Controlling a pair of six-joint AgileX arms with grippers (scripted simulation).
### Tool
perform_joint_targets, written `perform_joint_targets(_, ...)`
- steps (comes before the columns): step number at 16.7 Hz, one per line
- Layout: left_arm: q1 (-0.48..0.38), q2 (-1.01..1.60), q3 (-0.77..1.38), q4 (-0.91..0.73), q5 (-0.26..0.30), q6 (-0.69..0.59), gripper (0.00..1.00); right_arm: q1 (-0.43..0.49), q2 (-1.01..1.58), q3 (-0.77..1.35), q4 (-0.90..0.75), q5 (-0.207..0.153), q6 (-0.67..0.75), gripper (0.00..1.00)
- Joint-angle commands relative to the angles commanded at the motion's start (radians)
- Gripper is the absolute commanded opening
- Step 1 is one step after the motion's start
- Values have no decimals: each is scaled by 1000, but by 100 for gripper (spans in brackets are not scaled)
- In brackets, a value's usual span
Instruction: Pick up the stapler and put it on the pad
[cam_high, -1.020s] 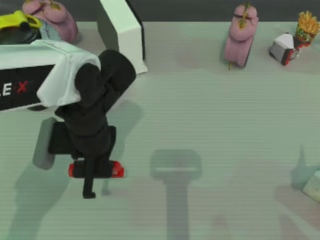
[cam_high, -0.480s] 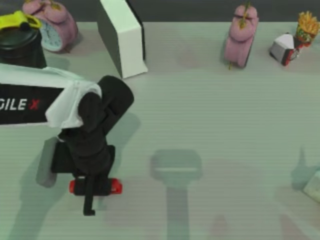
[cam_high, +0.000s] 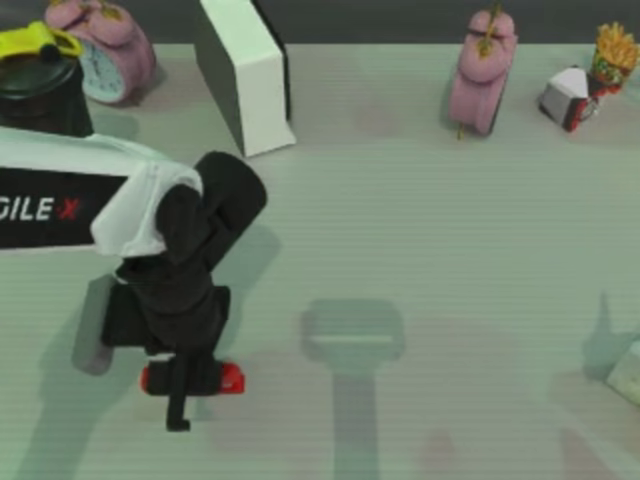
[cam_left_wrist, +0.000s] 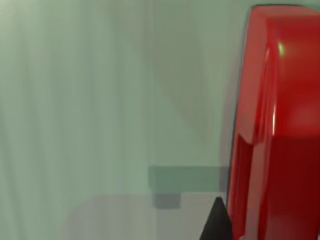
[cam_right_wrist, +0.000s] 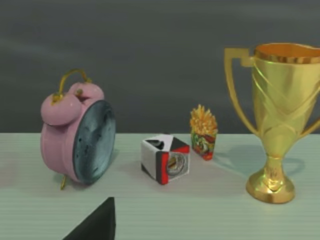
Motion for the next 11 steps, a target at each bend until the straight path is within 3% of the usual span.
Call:
perform_joint_targets(5, 0, 0, 0, 0, 0, 0, 98, 0, 0, 0, 0, 0, 0, 100)
perform_joint_targets(11, 0, 0, 0, 0, 0, 0, 100, 0, 0, 0, 0, 0, 0, 100)
